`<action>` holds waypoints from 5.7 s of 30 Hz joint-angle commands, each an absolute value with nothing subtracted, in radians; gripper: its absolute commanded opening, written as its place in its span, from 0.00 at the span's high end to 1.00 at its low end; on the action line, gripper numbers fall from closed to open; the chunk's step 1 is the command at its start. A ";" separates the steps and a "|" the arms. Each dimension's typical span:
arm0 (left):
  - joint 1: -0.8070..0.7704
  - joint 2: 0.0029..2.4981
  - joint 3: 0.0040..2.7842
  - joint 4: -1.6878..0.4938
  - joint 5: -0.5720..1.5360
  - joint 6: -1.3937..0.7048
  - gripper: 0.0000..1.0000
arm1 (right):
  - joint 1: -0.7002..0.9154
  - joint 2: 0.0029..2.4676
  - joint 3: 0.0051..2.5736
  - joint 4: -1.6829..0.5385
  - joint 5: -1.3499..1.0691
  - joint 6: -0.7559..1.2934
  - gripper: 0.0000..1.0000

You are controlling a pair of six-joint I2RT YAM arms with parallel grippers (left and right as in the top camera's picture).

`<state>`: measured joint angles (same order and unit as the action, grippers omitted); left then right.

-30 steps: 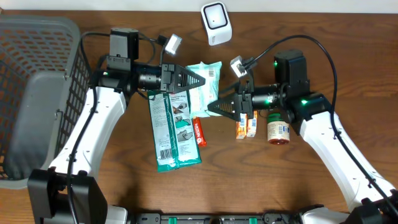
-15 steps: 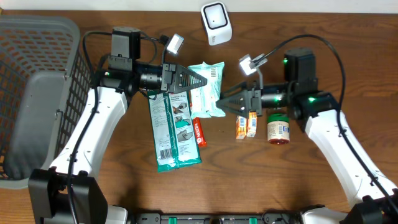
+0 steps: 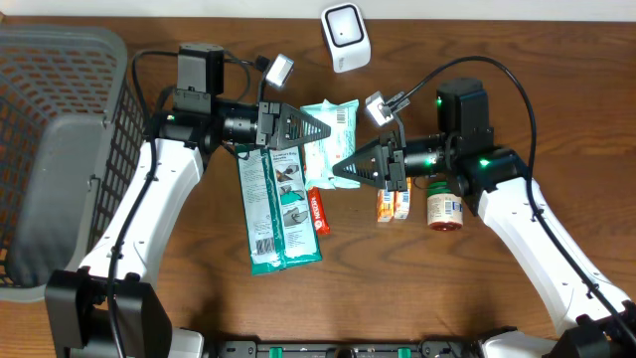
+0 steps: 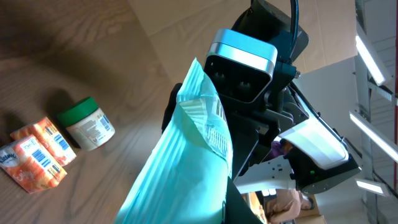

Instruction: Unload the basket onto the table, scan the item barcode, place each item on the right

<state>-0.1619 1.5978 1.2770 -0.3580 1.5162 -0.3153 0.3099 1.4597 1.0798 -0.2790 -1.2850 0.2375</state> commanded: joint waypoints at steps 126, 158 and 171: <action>-0.123 1.601 1.280 0.351 1.240 -1.136 0.92 | 0.361 1.465 1.109 0.304 -1.029 0.748 0.48; 0.001 1.601 1.280 0.350 1.185 -1.066 0.37 | 0.366 1.465 1.100 -0.071 -0.993 0.300 0.99; 0.139 1.601 1.280 0.297 1.422 -0.928 0.36 | 0.332 1.465 1.502 -0.931 -0.332 -0.128 0.99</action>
<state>0.1398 1.6009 1.2747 0.3298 1.3258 -1.0046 0.3138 1.4803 1.3445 -0.8524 -0.6209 0.0589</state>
